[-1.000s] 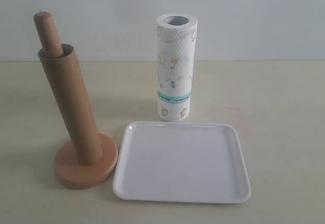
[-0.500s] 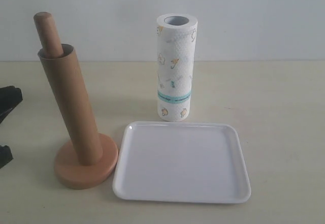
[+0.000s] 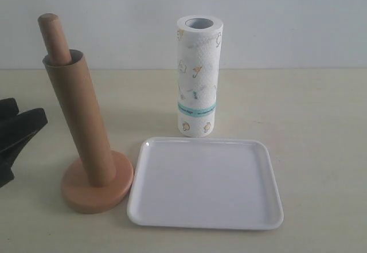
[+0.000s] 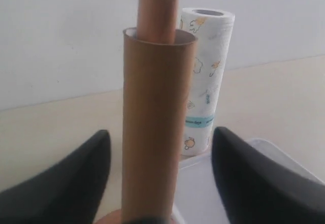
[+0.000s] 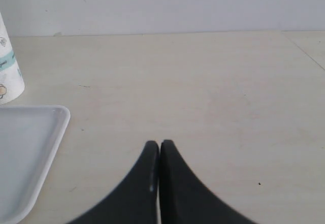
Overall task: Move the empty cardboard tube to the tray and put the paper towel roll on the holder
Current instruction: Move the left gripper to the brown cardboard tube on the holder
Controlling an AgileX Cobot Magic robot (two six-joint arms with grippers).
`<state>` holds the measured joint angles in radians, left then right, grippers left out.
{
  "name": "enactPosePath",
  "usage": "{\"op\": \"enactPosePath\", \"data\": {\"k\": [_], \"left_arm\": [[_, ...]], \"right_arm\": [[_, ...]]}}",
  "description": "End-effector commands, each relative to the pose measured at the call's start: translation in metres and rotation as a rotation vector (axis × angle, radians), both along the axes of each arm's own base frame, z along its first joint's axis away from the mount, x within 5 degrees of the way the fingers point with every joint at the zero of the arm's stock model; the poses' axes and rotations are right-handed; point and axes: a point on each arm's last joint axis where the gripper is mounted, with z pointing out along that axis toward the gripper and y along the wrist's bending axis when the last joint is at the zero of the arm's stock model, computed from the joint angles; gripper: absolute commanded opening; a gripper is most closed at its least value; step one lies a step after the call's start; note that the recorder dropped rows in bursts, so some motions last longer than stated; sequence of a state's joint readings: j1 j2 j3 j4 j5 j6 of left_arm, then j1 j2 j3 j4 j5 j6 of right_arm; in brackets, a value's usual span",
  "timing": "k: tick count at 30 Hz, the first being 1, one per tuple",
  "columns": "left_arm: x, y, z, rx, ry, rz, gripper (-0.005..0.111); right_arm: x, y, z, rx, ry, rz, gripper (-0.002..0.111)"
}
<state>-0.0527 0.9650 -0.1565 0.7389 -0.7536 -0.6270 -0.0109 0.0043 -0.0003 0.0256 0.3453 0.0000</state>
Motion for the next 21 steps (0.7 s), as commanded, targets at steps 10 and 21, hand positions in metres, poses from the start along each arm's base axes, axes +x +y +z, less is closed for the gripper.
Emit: {"op": "enactPosePath", "data": {"k": [10,21], "left_arm": [[-0.0012,-0.0039,0.0077,-0.05,-0.062,-0.048,0.077],[-0.0022,-0.0054,0.0085,-0.037,-0.08,-0.069,0.077]], "right_arm": [[0.0,-0.0001,0.0012,-0.005,-0.016,0.002,0.0],[0.0,-0.0001,0.0012,-0.005,-0.016,0.002,0.0]]}}
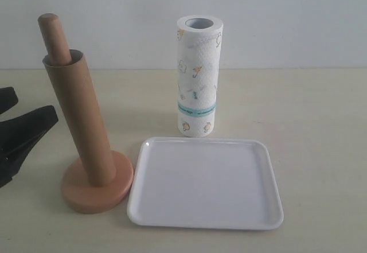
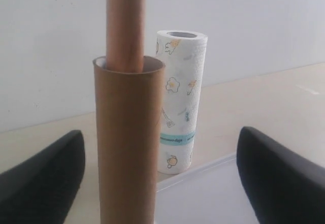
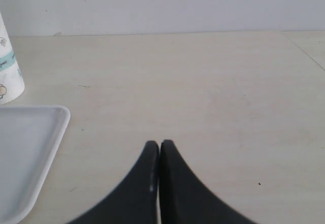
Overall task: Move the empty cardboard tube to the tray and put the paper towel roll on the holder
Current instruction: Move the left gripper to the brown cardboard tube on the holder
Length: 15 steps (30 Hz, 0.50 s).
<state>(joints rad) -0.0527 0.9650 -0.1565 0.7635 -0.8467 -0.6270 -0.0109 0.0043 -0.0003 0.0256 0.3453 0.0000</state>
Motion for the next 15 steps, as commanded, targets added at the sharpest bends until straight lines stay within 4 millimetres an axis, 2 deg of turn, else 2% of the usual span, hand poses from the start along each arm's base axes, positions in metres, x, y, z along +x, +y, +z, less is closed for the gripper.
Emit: {"op": "enactPosePath", "data": {"k": [1,5,9,12,15], "left_arm": [[0.001,0.0,0.002,-0.016,-0.013,-0.003,0.077],[0.006,0.002,0.001,-0.024,-0.023,0.033,0.077],[0.018,-0.002,-0.01,-0.084,-0.007,-0.017,0.077],[0.031,-0.006,-0.027,-0.117,0.023,-0.059,0.077],[0.049,-0.007,-0.047,-0.046,0.055,-0.064,0.077]], "right_arm": [[0.0,0.0,0.001,-0.005,-0.016,0.002,0.0],[0.0,0.0,0.001,-0.005,-0.016,0.002,0.0],[0.0,0.0,0.001,-0.005,-0.016,0.002,0.0],[0.0,0.0,0.001,-0.005,-0.016,0.002,0.0],[0.0,0.0,0.001,-0.005,-0.016,0.002,0.0]]}}
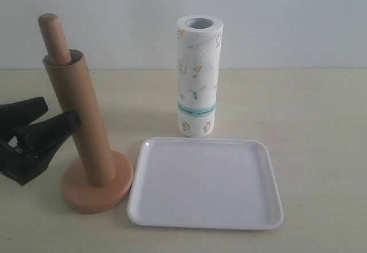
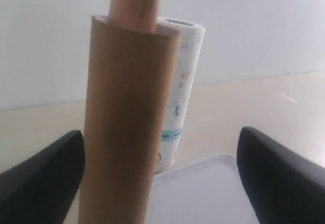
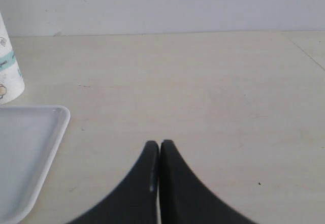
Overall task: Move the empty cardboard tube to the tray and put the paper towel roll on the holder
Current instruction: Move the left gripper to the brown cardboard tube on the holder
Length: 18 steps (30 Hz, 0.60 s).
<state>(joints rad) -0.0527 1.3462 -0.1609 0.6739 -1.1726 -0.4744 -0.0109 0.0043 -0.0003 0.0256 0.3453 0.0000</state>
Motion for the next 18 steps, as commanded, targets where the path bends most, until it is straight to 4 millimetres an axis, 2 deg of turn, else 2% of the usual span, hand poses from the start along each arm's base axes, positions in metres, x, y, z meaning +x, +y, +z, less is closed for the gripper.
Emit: {"op": "enactPosePath", "data": {"k": [1,7,10,13,15,16,17,18], "left_arm": [[0.026,-0.001,-0.019,0.054,0.019,0.0,0.077],[0.065,-0.01,-0.029,0.088,0.016,-0.102,0.077],[0.073,-0.011,-0.027,0.031,0.051,-0.107,0.077],[0.071,-0.013,-0.028,0.043,0.05,-0.137,0.074],[0.071,-0.013,-0.028,0.045,0.05,-0.141,0.054],[0.071,-0.013,-0.028,0.044,0.05,-0.138,0.034],[0.071,-0.013,-0.028,0.043,0.05,-0.136,0.023],[0.071,-0.013,-0.028,0.043,0.05,-0.136,0.008]], "right_arm": [[0.0,0.0,0.001,-0.005,-0.016,0.002,0.0],[0.0,0.0,0.001,-0.005,-0.016,0.002,0.0],[0.0,0.0,0.001,-0.005,-0.016,0.002,0.0],[0.0,0.0,0.001,-0.005,-0.016,0.002,0.0],[0.0,0.0,0.001,-0.005,-0.016,0.002,0.0],[0.0,0.0,0.001,-0.005,-0.016,0.002,0.0],[0.0,0.0,0.001,-0.005,-0.016,0.002,0.0],[0.0,0.0,0.001,-0.005,-0.016,0.002,0.0]]}}
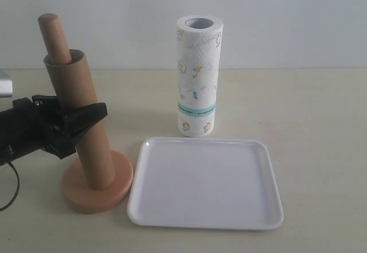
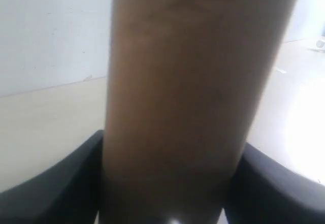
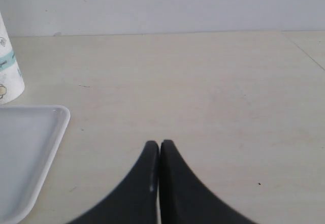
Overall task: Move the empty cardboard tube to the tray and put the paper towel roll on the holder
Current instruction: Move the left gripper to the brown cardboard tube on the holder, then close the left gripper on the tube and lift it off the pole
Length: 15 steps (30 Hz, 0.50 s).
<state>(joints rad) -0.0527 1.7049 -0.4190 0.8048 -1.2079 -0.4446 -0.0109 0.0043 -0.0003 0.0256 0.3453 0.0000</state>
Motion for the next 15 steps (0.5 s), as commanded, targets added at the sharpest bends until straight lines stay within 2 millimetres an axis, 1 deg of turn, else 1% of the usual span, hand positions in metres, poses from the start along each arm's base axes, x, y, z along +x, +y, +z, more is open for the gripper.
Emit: {"op": "enactPosePath", "data": {"k": [1,10,12,15], "left_arm": [[0.0,0.0,0.001,-0.014,-0.003,-0.005,0.004],[0.001,0.0,0.001,-0.016,-0.003,-0.001,0.005],[0.0,0.0,0.005,-0.018,-0.019,0.003,0.005],[-0.001,0.002,0.021,-0.072,-0.039,0.033,0.005]], "right_arm": [[0.0,0.0,0.001,-0.005,-0.016,0.002,0.0],[0.0,0.0,0.001,-0.005,-0.016,0.002,0.0],[0.0,0.0,0.001,-0.005,-0.016,0.002,0.0],[0.0,0.0,0.001,-0.005,-0.016,0.002,0.0]]}}
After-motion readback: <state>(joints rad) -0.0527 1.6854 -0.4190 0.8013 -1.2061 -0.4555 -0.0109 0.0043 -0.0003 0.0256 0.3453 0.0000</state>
